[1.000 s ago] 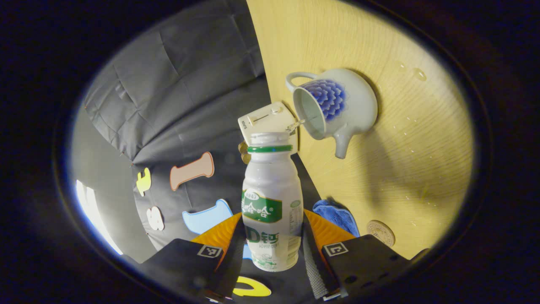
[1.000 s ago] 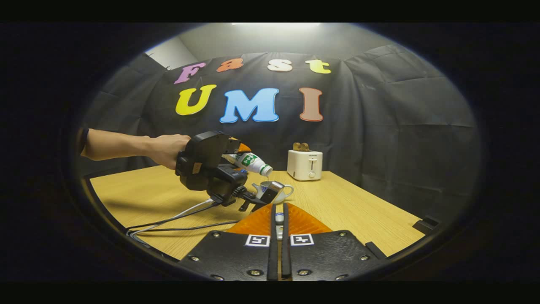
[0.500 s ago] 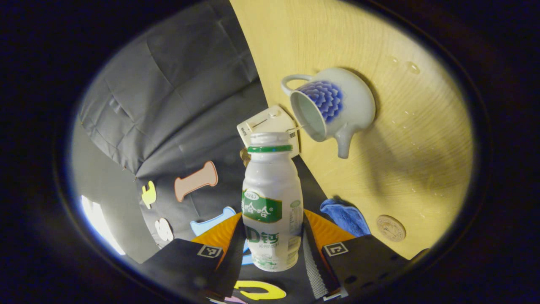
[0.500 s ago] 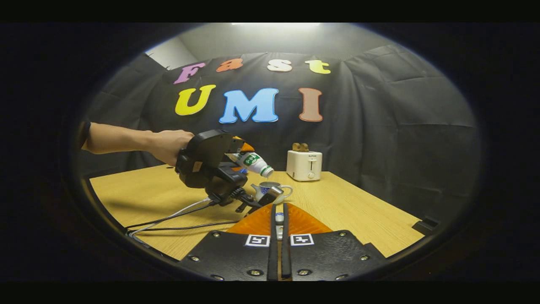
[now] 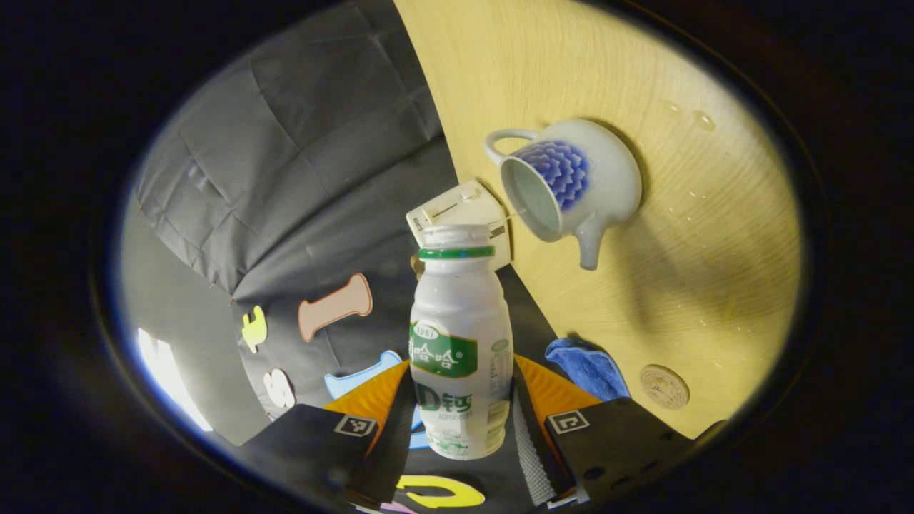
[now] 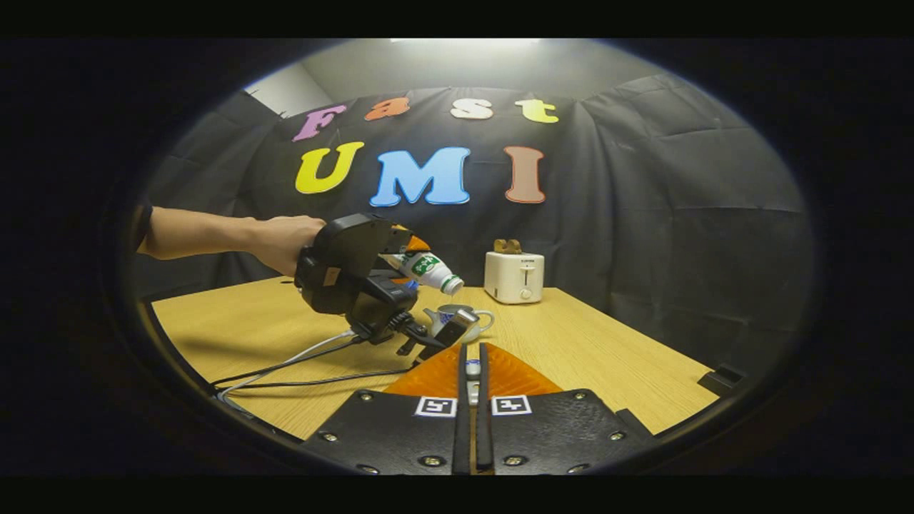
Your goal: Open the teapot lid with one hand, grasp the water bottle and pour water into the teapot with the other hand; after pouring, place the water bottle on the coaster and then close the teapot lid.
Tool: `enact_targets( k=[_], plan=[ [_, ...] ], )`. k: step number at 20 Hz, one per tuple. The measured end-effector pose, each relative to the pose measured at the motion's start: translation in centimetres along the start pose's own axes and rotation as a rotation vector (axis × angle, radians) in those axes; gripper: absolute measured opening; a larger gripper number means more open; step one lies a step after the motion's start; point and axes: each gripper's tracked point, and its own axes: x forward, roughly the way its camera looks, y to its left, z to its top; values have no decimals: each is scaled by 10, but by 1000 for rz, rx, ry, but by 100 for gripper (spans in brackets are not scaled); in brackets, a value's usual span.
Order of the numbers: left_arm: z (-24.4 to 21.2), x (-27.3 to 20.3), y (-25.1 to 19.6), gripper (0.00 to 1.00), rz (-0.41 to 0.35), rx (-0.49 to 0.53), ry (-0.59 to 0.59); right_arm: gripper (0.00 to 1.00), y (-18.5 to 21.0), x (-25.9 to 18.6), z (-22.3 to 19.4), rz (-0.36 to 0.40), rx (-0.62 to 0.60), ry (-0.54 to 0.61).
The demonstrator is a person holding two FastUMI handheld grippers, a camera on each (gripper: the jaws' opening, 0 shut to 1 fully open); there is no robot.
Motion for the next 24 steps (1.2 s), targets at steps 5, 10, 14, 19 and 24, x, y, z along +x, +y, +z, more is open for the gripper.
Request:
enact_targets(
  k=[5, 10, 14, 19, 24],
  plan=[
    [-2, 1, -7, 77, -12, -50, 0, 4, 0, 1, 0, -4, -4, 1],
    [2, 3, -15, 70, -24, -142, -31, 3, -1, 2, 1, -11, -5, 5],
    [7, 4, -20, 72, -31, -216, -58, 0, 0, 1, 5, -12, -15, -5],
    [7, 6, -26, 74, -29, -388, -91, 0, 0, 0, 14, -10, -14, -31],
    [-22, -5, -44, 78, -54, -697, -58, 0, 3, 6, 25, 17, 27, -49]
  ],
)
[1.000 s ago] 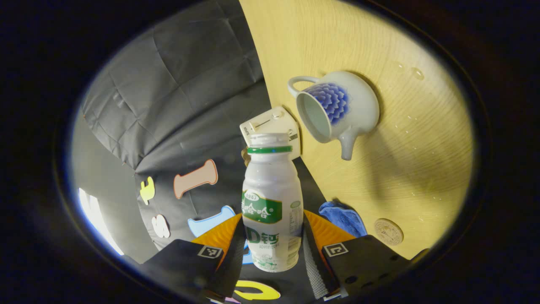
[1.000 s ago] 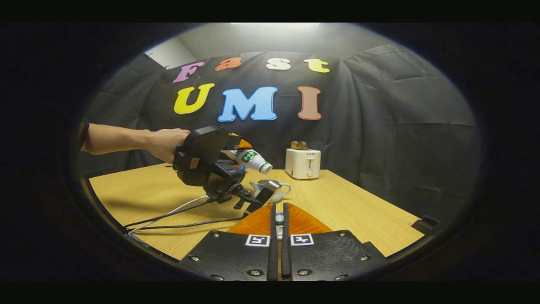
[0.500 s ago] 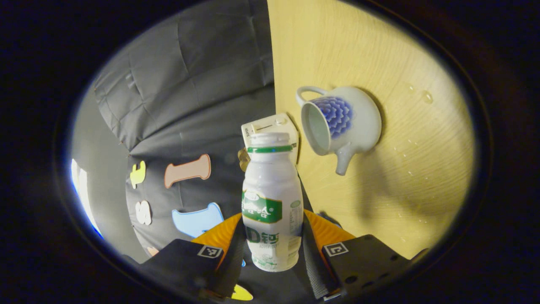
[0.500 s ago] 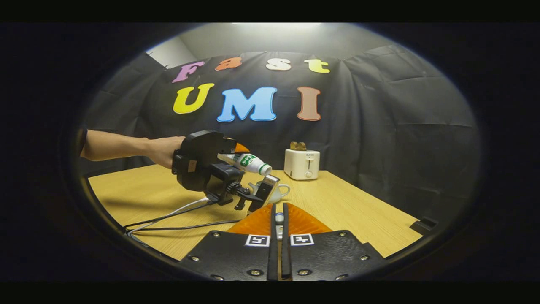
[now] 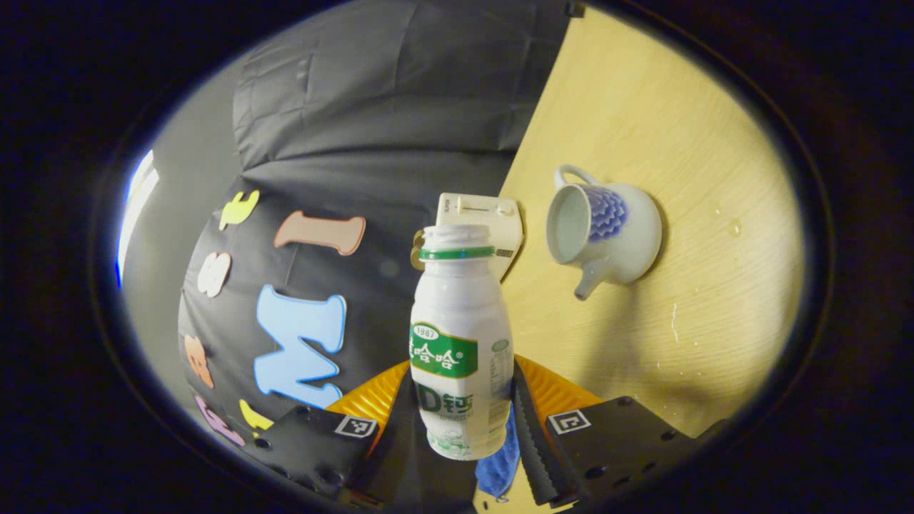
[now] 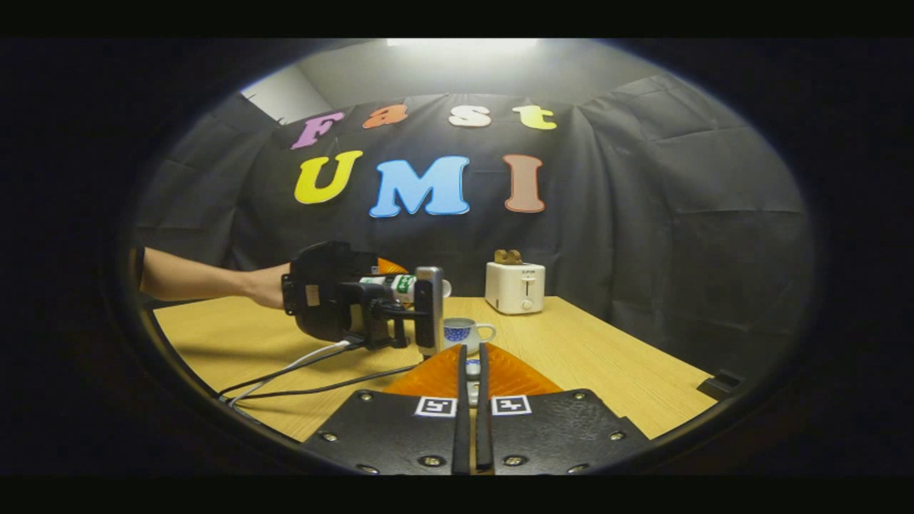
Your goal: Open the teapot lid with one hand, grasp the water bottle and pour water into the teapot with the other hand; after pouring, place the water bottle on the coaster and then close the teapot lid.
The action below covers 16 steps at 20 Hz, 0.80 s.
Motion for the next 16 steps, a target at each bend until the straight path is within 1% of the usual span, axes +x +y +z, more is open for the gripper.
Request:
enact_targets(
  k=[1, 3, 4, 5, 6, 7, 8, 9, 10, 12, 13, 14, 15, 16],
  plan=[
    [-7, -5, 3, 72, 1, -81, 8, 0, 2, 4, 3, 10, 6, -4],
    [-20, -19, 7, 72, 18, -258, 22, 0, 8, 14, 9, 38, 14, -13],
    [-26, -28, 10, 72, 30, -350, 26, 3, 13, 21, 13, 57, 19, -15],
    [-31, -36, 13, 78, 44, -444, 31, 19, 16, 29, 16, 72, 25, -20],
    [-36, -42, 13, 72, 46, -539, 36, 0, 19, 35, 20, 83, 29, -24],
    [-41, -53, 14, 72, 61, -637, 34, 4, 22, 42, 24, 92, 28, -31],
    [-46, -63, 14, 77, 77, -731, 34, 3, 25, 49, 28, 96, 25, -40],
    [-53, -75, 17, 77, 96, -800, 35, 0, 28, 57, 30, 103, 18, -45],
    [-56, -85, 21, 72, 119, -852, 31, 3, 32, 64, 32, 110, 13, -49],
    [-57, -102, 32, 67, 160, -975, 4, 3, 43, 77, 32, 132, 3, -44],
    [-57, -107, 37, 72, 169, -1040, -14, 4, 48, 81, 31, 141, -1, -39],
    [-59, -110, 39, 77, 169, -1103, -25, 0, 52, 86, 29, 150, -5, -32],
    [-63, -112, 44, 77, 170, -1162, -38, 0, 57, 89, 26, 159, -7, -22],
    [-67, -112, 46, 76, 166, -1213, -43, 4, 61, 92, 23, 167, -7, -12]
  ],
)
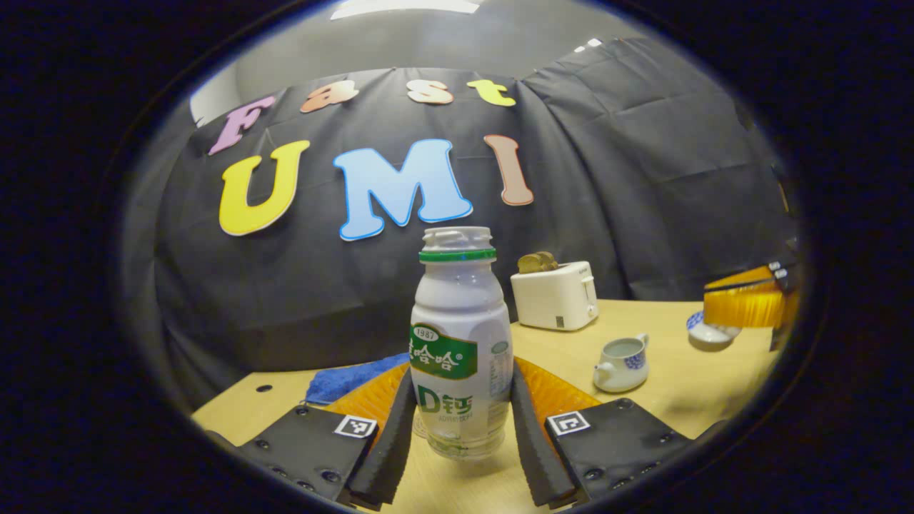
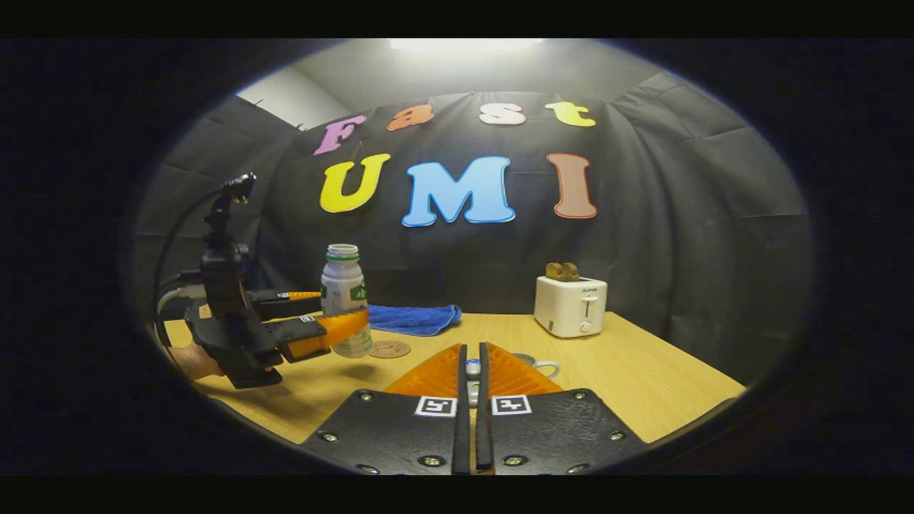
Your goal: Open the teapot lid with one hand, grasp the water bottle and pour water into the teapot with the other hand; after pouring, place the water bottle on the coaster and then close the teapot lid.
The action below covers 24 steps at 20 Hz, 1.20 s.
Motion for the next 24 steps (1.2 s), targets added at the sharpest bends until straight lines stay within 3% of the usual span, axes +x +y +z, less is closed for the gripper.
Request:
enact_targets(
  k=[2, 3, 7, 8, 9, 10, 11, 12, 13, 14, 15, 16, 17, 18, 19, 24],
  plan=[
    [2, 1, 12, 72, -2, -71, -4, 0, 2, 3, -7, 4, -2, 15],
    [1, 1, 18, 77, -2, -93, 0, 0, 1, 5, -9, 2, -6, 22],
    [-4, 14, 36, 77, 24, -88, -2, 4, -4, 15, -15, -2, 6, 40],
    [-7, 21, 39, 72, 28, -88, 5, 4, -4, 16, -15, -3, 7, 41],
    [-8, 27, 40, 77, 20, -100, 9, 20, -6, 16, -16, -7, 3, 39],
    [-9, 30, 40, 72, 17, -118, 9, 20, -8, 17, -14, -13, -5, 34],
    [-11, 33, 40, 72, 16, -130, 11, 4, -11, 17, -12, -19, -13, 22],
    [-12, 33, 43, 77, 23, -136, 13, 4, -15, 22, -8, -26, -25, 6],
    [-12, 32, 45, 77, 26, -143, 14, 0, -22, 29, -3, -42, -37, -13],
    [-11, 32, 44, 72, 26, -151, 14, 4, -29, 40, 1, -54, -48, -23],
    [-12, 30, 43, 77, 26, -155, 15, 0, -34, 56, -1, -62, -52, -23],
    [-9, 27, 44, 77, 26, -153, 16, 4, -39, 72, -4, -65, -49, -17],
    [-8, 25, 44, 77, 28, -148, 15, 20, -42, 86, -10, -70, -53, 2],
    [-5, 23, 47, 77, 34, -139, 14, 4, -46, 98, -17, -83, -64, 18],
    [-2, 23, 51, 77, 36, -132, 12, 0, -52, 106, -23, -98, -71, 34],
    [-9, 33, 66, 72, 49, -124, 14, 4, -61, 122, -44, -124, -30, 77]
  ],
)
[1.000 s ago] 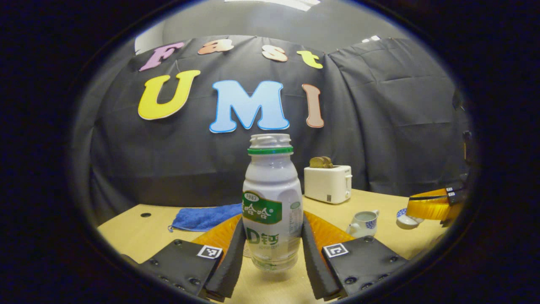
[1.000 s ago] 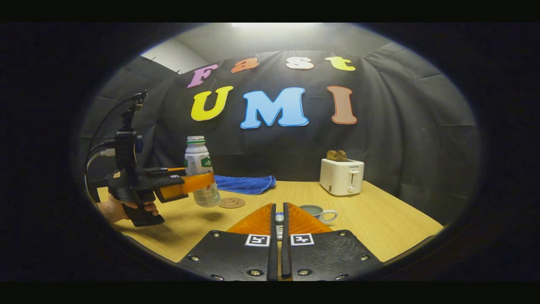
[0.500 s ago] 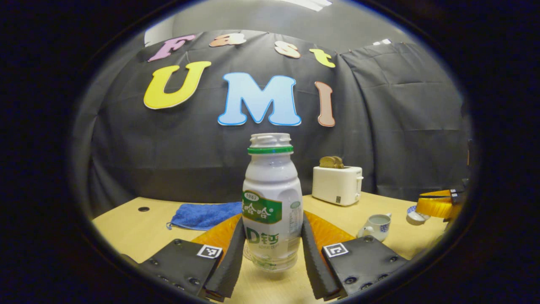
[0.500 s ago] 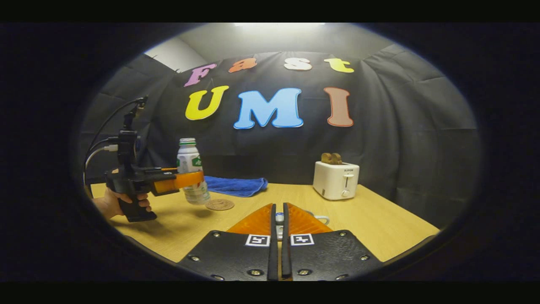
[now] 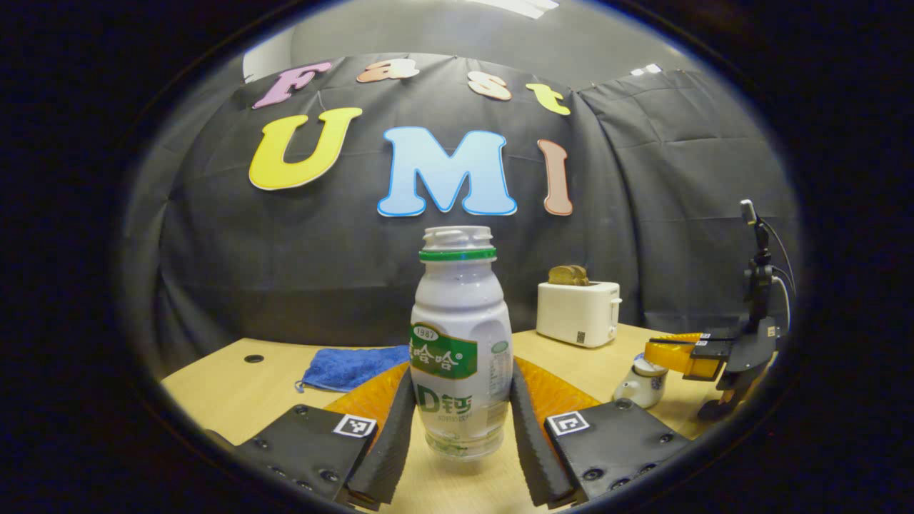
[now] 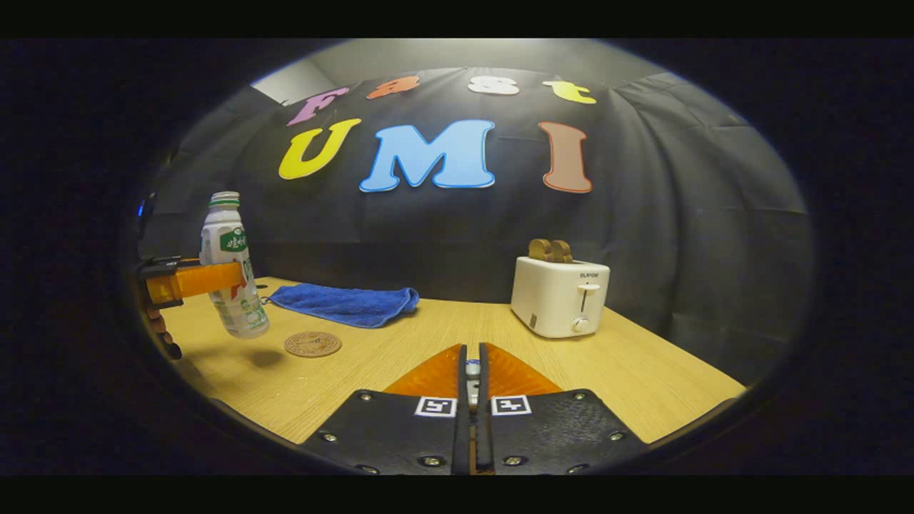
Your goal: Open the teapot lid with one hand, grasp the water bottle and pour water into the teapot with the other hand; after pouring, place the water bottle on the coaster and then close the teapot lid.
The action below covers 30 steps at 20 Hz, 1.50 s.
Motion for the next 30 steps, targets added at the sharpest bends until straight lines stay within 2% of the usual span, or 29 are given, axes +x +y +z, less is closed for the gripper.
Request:
enact_targets(
  k=[1, 2, 3, 4, 5, 6, 7, 8, 9, 10, 11, 12, 13, 15, 17, 18, 19, 20, 22, 25, 26, 27, 30],
  plan=[
    [1, 5, 4, 72, 2, -1, 1, 19, 0, 1, 0, 1, 4, 3],
    [-1, 9, 5, 72, 1, -6, 4, 4, 1, 2, -4, 2, 10, 13],
    [-4, 16, 5, 77, -1, -14, 7, 4, 1, 3, -6, 2, 11, 21],
    [-5, 20, 6, 72, -1, -22, 8, 3, 1, 4, -7, 1, 13, 21],
    [-6, 26, 6, 77, -6, -29, 9, 4, 0, 6, -8, 0, 18, 22],
    [-6, 31, 5, 77, -8, -34, 12, 0, 0, 4, -8, -1, 17, 20],
    [-6, 37, 6, 77, -10, -35, 13, 19, 0, 5, -7, -3, 21, 21],
    [-7, 42, 6, 77, -12, -35, 16, 4, -1, 5, -9, -8, 25, 26],
    [-8, 47, 6, 77, -16, -40, 21, 0, -1, 4, -8, -10, 26, 23],
    [-10, 52, 6, 72, -17, -47, 26, 25, -4, 4, -9, -26, 21, 28],
    [-10, 56, 6, 72, -16, -49, 28, 22, -6, 2, -9, -34, 14, 28],
    [-10, 59, 9, 77, -11, -45, 29, 37, -7, 0, -8, -39, 12, 25],
    [-9, 62, 11, 77, -9, -42, 28, 52, -6, -4, -5, -37, 13, 20],
    [-10, 68, 11, 77, -11, -44, 26, 89, -4, -10, 2, -29, 19, 1],
    [-16, 76, 10, 77, -16, -52, 39, 91, -5, -22, 15, -42, 22, -32],
    [-20, 81, 10, 72, -16, -56, 49, 91, -5, -30, 22, -51, 21, -53],
    [-26, 87, 10, 72, -15, -55, 54, 91, -6, -40, 28, -57, 20, -73],
    [-32, 91, 10, 77, -13, -57, 66, 91, -5, -46, 32, -60, 21, -89],
    [-44, 99, 9, 77, -12, -54, 81, 90, -6, -60, 39, -63, 26, -112],
    [-60, 107, 7, 77, -6, -24, 116, 91, -11, -71, 49, -81, 11, -134],
    [-61, 107, 9, 77, 0, -18, 112, 91, -11, -73, 51, -81, 7, -142],
    [-61, 109, 8, 72, -4, -21, 106, 91, -11, -74, 51, -82, 2, -144],
    [-61, 107, 8, 72, -3, -23, 115, 91, -10, -76, 51, -76, -5, -144]
  ],
)
